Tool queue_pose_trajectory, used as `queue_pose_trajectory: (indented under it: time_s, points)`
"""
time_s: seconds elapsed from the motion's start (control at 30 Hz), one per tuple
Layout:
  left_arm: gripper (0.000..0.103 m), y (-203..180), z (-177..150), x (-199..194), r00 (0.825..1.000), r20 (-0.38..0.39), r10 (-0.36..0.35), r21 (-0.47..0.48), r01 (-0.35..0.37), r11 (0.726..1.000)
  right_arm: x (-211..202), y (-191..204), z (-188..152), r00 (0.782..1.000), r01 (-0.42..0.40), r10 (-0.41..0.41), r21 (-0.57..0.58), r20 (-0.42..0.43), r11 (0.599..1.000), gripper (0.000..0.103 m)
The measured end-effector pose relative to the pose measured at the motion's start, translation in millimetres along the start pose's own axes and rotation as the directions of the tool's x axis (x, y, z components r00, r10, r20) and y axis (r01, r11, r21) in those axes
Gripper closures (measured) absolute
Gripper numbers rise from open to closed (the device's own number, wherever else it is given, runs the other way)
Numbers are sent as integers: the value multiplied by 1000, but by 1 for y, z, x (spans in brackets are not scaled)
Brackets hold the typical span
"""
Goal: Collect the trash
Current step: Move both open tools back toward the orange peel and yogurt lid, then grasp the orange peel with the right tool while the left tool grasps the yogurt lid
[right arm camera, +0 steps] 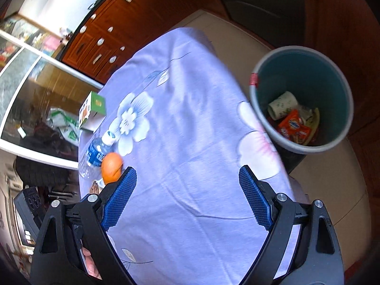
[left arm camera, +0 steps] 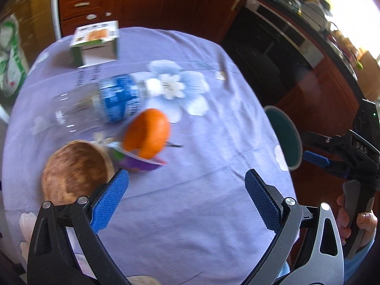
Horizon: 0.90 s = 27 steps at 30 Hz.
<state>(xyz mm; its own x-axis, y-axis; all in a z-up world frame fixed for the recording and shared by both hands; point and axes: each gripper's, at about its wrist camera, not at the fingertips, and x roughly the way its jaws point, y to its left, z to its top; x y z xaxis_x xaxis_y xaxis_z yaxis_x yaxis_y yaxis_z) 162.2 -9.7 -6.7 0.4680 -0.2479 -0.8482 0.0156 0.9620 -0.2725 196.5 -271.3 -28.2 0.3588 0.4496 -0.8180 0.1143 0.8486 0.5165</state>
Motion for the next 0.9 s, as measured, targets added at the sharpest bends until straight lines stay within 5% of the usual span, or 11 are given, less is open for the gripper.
queue_pose_trajectory:
  time_s: [0.47, 0.9]
  points:
    - [5, 137, -27, -30, 994, 35, 106, -195, -97, 976, 81, 125, -18, 993, -17, -8, -205, -122, 979, 19]
    - [5, 160, -34, -10, 996, -24, 87, -179, -90, 980, 149, 175, -23, 981, -10, -44, -270, -191, 963, 25]
